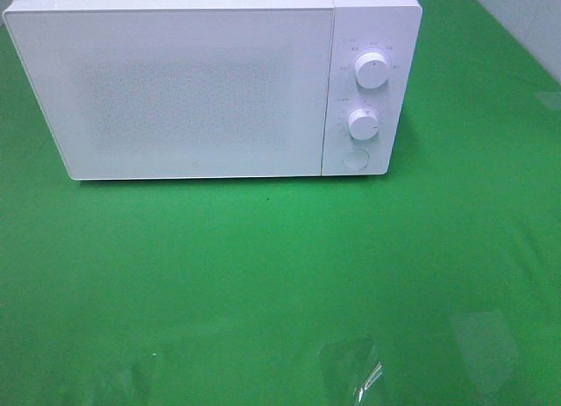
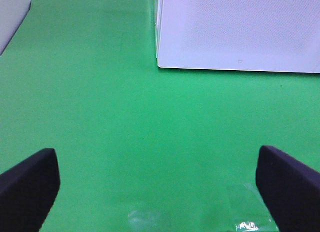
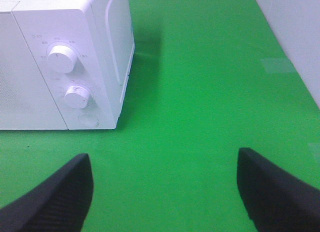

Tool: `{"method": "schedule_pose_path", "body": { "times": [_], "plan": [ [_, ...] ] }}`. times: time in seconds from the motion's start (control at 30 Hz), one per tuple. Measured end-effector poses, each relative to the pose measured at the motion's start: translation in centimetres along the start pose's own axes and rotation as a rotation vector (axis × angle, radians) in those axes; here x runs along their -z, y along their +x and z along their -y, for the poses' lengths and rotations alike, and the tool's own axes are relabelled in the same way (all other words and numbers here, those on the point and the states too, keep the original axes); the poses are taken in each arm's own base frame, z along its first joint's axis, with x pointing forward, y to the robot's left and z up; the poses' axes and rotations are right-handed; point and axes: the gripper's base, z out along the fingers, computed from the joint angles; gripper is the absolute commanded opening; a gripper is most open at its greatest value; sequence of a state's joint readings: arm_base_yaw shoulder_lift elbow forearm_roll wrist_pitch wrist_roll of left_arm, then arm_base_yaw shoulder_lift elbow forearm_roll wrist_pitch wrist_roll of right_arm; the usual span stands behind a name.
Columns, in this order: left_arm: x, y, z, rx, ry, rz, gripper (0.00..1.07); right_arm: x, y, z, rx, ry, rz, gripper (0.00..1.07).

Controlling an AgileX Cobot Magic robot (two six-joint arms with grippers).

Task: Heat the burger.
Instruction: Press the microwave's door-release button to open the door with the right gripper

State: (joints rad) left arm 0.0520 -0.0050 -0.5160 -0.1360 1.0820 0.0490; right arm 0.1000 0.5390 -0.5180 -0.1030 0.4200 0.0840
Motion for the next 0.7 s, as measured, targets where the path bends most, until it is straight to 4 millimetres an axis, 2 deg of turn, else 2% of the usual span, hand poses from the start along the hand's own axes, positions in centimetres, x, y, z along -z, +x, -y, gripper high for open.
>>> {"method": "schedule_pose_path", "body": {
  "times": [0.03,0.17,0.2,0.37,0.47,0.53,0.57,0.67,0.7],
  "plan": [
    [0.0,0.0,0.0,0.000,0.000,0.000,1.00,-1.1,-0.2,-0.1,0.002,-0.005,0.000,0.76],
    [0.0,0.0,0.0,0.000,0.000,0.000,1.00,-2.7,-0.5,-0.2,0.004,-0.013,0.010,0.76],
    [0.0,0.0,0.0,0.000,0.000,0.000,1.00,-3.7,-0.6,-0.3,0.006,-0.018,0.010,0.76],
    [0.0,0.0,0.0,0.000,0.000,0.000,1.00,-5.5,-0.8,-0.5,0.007,-0.027,0.022,0.76],
    [0.0,0.0,0.0,0.000,0.000,0.000,1.00,-7.5,-0.6,-0.6,0.008,-0.036,0.019,0.76],
    [0.0,0.0,0.0,0.000,0.000,0.000,1.00,-7.8,-0.6,-0.7,0.008,-0.038,0.021,0.76],
    [0.0,0.0,0.0,0.000,0.000,0.000,1.00,-8.9,-0.5,-0.8,0.008,-0.044,0.029,0.76],
    [0.0,0.0,0.0,0.000,0.000,0.000,1.00,-9.6,-0.5,-0.8,0.008,-0.049,0.045,0.76],
    [0.0,0.0,0.0,0.000,0.000,0.000,1.00,-10.5,-0.4,-0.9,0.007,-0.054,0.056,0.76]
  ]
}}
